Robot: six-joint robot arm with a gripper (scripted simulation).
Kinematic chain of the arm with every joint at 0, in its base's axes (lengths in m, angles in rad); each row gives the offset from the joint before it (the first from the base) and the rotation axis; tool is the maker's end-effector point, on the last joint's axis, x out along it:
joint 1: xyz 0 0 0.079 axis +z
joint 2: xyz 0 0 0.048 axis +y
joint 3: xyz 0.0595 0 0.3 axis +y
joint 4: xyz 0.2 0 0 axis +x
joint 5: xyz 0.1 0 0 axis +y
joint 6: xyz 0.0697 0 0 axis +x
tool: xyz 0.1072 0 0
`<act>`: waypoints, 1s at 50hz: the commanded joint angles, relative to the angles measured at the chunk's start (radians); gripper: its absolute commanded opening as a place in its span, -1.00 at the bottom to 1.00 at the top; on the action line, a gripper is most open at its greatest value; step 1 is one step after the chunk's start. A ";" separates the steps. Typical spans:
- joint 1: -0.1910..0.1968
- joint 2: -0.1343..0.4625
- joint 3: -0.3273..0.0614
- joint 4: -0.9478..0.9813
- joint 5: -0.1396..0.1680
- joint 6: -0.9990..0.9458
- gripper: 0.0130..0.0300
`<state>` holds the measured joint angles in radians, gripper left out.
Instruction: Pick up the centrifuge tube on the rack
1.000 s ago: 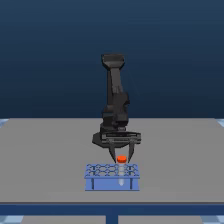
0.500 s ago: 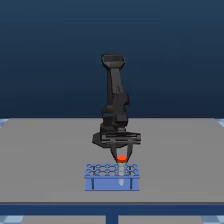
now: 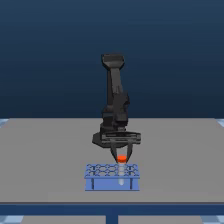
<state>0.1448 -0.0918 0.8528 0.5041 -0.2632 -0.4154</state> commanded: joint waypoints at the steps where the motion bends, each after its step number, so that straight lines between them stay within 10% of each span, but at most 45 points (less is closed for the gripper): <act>1: 0.000 -0.007 -0.004 0.018 0.010 -0.020 -1.00; 50: 0.000 -0.099 -0.062 0.557 0.119 -0.569 -1.00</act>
<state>0.1448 -0.1881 0.7938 1.0259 -0.1544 -0.9270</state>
